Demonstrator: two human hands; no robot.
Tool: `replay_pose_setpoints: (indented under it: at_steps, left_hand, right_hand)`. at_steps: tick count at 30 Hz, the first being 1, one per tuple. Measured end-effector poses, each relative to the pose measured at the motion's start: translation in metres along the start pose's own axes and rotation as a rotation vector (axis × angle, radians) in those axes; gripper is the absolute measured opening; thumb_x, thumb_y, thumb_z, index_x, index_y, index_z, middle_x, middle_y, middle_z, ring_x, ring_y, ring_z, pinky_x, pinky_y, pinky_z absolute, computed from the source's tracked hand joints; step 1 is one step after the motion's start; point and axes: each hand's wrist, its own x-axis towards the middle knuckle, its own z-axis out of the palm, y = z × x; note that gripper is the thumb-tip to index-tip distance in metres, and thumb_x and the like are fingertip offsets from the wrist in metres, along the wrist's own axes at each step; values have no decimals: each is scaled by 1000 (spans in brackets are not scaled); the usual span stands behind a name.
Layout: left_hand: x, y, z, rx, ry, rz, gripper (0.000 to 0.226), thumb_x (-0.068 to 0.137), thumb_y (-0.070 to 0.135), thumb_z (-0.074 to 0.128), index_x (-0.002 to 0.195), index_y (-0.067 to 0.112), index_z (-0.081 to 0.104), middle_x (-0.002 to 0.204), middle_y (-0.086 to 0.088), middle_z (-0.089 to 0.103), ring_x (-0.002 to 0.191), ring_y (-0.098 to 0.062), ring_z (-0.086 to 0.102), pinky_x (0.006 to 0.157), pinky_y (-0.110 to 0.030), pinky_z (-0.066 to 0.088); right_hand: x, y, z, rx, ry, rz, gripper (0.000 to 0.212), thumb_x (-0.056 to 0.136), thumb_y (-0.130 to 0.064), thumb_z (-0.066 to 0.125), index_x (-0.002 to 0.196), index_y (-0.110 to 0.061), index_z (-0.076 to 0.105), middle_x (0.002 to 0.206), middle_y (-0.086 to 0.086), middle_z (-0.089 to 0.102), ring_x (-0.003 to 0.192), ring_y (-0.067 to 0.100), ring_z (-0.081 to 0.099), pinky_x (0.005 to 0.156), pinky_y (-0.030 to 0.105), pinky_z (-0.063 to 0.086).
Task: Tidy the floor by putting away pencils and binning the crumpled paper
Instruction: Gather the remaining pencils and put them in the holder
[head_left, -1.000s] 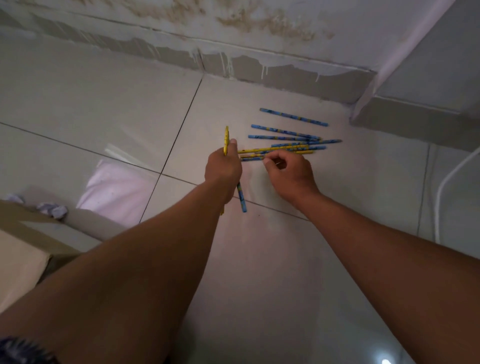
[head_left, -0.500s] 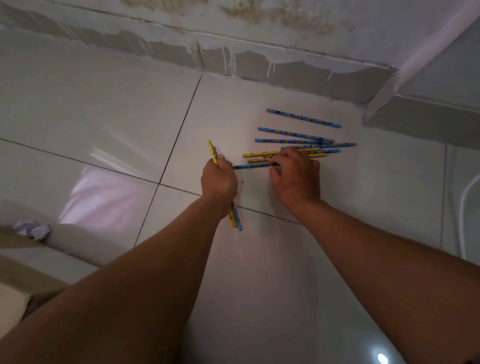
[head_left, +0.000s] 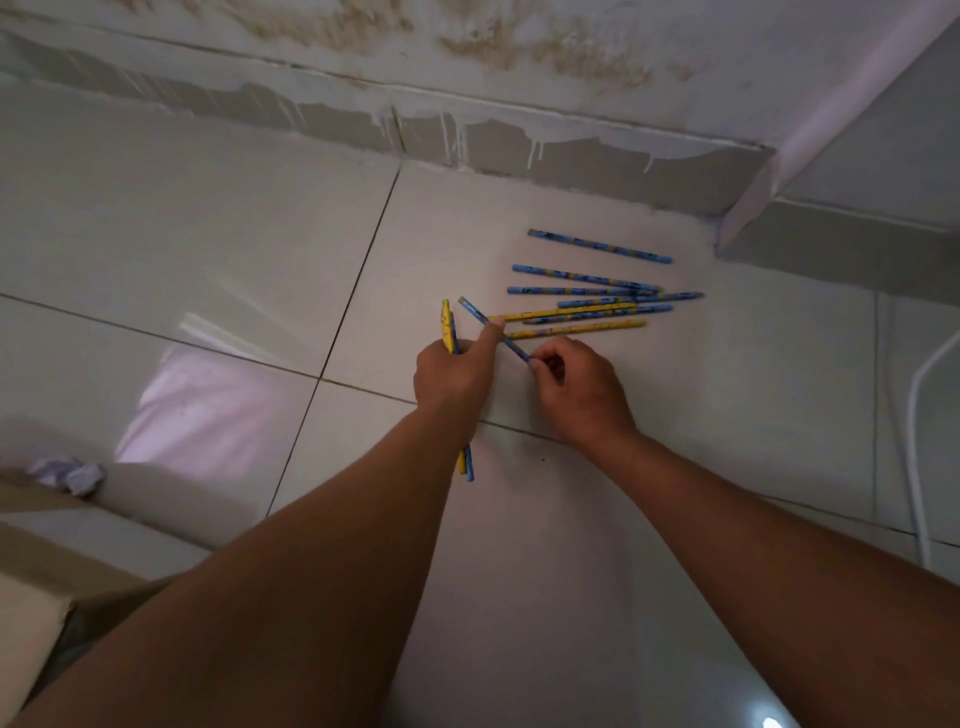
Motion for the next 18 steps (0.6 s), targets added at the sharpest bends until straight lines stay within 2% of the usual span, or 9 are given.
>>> replay_pose_setpoints:
  at_steps: [2,6,10,13,15,18]
  left_hand:
    - [-2,7,3,-12,-16,11,49,76,68,70,66,21,61,69,-3,61,67,-23,56,70,-34,50]
    - [-4,20,12,-62,1,27,49,84,59,67,61,19,52,60,-3,48,58,-23,45,67,-35,43]
    - [-7,26,18,-80,10,31,41,94,46,55,65,17,50,62,-4,46,61,-24,43,65,-35,39]
    - [-6,25,17,-43,38,34,39,96,44,45,71,16,54,69,-5,50,68,-26,49,70,-40,47]
    - [-4,22,16,-23,38,27,37,97,42,42,77,14,54,74,-5,51,74,-25,51,76,-42,49]
    - [-2,18,16,12,-13,50,37,102,38,39,75,15,49,74,-6,51,77,-28,53,74,-39,46]
  right_hand:
    - [-3,-8,-1,119,-18,38,5,91,-24,63,87,-27,64,88,-4,68,82,16,64,77,37,54]
    - [-2,-21,-12,223,-39,60,7,92,-23,65,91,-21,71,84,-6,69,80,10,64,72,24,50]
    - [3,-22,-18,288,-2,105,10,92,-28,65,90,-22,73,82,-7,70,77,8,65,70,24,51]
    - [11,-14,-23,145,86,81,14,93,-30,61,93,-23,72,91,-4,69,82,13,64,76,29,53]
    - [18,-5,-25,-49,135,21,18,93,-28,59,102,-20,72,104,1,66,95,20,62,83,36,51]
    - [26,5,-27,-277,135,-68,27,91,-25,58,115,-20,70,116,1,62,114,26,54,93,42,44]
